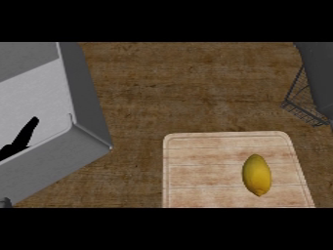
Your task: Pick the tomato from the cutting board and place it in the tiered basket
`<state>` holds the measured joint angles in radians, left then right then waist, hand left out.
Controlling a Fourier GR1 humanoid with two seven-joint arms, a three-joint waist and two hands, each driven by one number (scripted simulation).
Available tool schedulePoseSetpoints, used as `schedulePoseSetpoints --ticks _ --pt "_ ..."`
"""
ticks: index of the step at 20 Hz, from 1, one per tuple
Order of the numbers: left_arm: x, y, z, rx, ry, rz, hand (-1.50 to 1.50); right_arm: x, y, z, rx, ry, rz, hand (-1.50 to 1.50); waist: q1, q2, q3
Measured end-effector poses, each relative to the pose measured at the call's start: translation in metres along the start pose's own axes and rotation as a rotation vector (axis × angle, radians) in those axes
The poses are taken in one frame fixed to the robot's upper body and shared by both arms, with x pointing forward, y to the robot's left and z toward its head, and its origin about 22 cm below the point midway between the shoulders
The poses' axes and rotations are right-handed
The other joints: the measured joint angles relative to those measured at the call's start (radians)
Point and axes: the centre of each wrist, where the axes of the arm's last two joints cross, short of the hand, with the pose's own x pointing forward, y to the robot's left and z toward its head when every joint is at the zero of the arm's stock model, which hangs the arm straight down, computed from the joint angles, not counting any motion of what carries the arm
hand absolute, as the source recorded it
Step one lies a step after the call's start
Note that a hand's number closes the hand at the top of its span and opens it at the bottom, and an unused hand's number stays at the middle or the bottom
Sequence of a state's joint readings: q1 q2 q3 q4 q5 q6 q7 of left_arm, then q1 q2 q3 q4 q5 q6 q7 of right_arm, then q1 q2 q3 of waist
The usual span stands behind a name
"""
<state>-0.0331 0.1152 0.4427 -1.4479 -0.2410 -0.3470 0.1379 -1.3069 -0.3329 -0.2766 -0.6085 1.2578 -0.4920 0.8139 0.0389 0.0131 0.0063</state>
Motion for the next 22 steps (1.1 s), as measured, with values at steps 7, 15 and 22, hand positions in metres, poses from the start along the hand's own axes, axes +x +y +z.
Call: schedulePoseSetpoints --ticks 7,15,22 --pt "0.005 -0.002 -0.004 -0.008 -0.008 0.005 0.0 -0.036 -0.008 -0.042 -0.018 0.016 -0.066 1.5 0.011 0.005 -0.001" --pt "0.004 -0.001 -0.003 -0.012 -0.015 -0.003 0.0 -0.074 -0.021 -0.076 -0.035 -0.128 0.452 1.5 0.015 0.007 -0.003" --pt "0.005 -0.005 -0.006 -0.001 -0.01 0.0 0.0 -0.075 -0.048 -0.099 0.013 -0.214 0.655 1.5 0.016 0.005 -0.001"
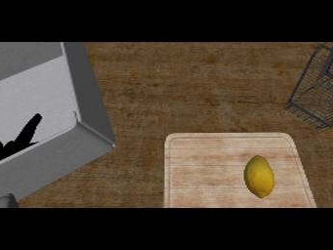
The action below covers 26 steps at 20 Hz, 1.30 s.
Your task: Pick the tomato from the cutting board and place it in the tiered basket
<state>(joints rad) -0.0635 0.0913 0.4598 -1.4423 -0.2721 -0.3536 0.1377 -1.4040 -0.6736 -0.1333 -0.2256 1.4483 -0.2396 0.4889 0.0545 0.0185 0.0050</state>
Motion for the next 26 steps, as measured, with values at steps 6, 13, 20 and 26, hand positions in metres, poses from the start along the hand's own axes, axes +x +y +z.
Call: schedulePoseSetpoints --ticks 6,13,20,26 --pt "0.001 0.001 -0.002 -0.002 0.001 0.001 0.0 -0.011 -0.014 -0.01 0.048 -0.053 0.092 1.5 0.002 0.0 0.001" --pt "0.004 0.0 -0.001 -0.009 -0.002 0.006 0.0 -0.022 0.004 -0.009 0.245 0.038 0.114 -1.5 0.005 0.001 0.0" --pt "0.003 -0.001 -0.001 -0.001 0.001 0.004 0.0 -0.042 0.021 -0.01 0.435 0.239 0.102 -1.5 0.002 0.002 0.001" --pt "0.001 0.001 0.001 -0.003 0.002 0.007 0.0 -0.048 0.02 -0.011 0.375 0.28 -0.018 -1.5 -0.001 0.0 0.001"
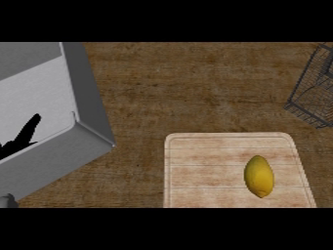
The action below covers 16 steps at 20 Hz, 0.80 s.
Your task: Pick the tomato from the cutting board and place it in the tiered basket
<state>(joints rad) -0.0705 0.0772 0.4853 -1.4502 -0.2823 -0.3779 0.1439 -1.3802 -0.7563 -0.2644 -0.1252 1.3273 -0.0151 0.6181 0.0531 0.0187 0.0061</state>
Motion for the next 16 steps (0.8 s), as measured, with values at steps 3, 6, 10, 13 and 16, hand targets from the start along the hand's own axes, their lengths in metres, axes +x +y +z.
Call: schedulePoseSetpoints --ticks 3,6,10,13,16 --pt "-0.001 0.003 0.001 0.0 0.004 0.004 0.0 -0.004 -0.019 -0.002 -0.087 -0.01 -0.111 -1.5 -0.006 -0.004 0.0" --pt "-0.003 0.003 0.003 0.002 0.008 0.001 0.0 -0.004 -0.042 -0.001 -0.155 0.027 -0.234 -1.5 -0.009 -0.007 0.0" --pt "-0.006 0.007 0.006 0.011 0.016 0.006 0.0 -0.012 -0.068 -0.002 -0.181 0.122 -0.395 -1.5 -0.022 -0.013 -0.002" --pt "-0.01 0.01 0.009 0.028 0.031 0.01 0.0 -0.027 -0.08 -0.008 -0.163 0.178 -0.525 -1.5 -0.041 -0.021 -0.001" --pt "-0.014 0.014 0.013 0.046 0.046 0.013 0.0 -0.042 -0.091 -0.012 -0.159 0.188 -0.687 -1.5 -0.062 -0.029 -0.001"
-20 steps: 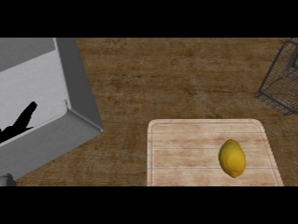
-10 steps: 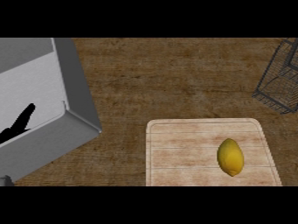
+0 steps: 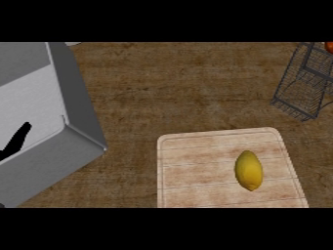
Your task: Pick the tomato from the cutting board and place it in the tiered basket
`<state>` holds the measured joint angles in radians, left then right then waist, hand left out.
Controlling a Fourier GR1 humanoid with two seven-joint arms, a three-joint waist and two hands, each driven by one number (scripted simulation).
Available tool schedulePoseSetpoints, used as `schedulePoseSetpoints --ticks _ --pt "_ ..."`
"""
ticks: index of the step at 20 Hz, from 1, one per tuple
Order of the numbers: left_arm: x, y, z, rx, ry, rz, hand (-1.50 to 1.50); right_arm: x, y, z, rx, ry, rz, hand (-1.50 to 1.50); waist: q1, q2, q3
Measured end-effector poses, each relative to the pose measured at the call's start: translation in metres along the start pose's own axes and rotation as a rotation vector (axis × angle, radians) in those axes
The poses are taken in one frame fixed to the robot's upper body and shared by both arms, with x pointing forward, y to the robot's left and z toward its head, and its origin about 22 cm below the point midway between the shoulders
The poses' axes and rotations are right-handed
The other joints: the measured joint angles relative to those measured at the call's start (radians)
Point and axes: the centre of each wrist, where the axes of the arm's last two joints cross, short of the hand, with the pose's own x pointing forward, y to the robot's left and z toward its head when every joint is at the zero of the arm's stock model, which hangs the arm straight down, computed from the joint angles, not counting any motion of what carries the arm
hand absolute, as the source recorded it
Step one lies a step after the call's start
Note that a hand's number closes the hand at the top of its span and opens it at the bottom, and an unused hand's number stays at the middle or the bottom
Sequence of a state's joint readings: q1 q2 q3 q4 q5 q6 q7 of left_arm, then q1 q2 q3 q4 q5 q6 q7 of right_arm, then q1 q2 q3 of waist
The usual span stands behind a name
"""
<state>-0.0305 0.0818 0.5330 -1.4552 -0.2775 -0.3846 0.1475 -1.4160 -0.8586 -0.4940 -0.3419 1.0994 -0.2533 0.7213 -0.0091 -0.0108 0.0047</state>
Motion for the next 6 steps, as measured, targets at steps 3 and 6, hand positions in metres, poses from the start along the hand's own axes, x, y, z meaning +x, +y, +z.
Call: schedulePoseSetpoints --ticks 3,6 --pt "-0.005 0.003 0.005 0.018 0.012 0.006 0.0 -0.01 -0.01 -0.008 0.005 -0.003 -0.138 -1.5 -0.02 -0.008 0.0" --pt "-0.01 0.009 0.011 0.036 0.027 0.013 0.0 -0.023 -0.022 -0.017 0.031 -0.021 -0.238 -1.5 -0.042 -0.017 0.0"
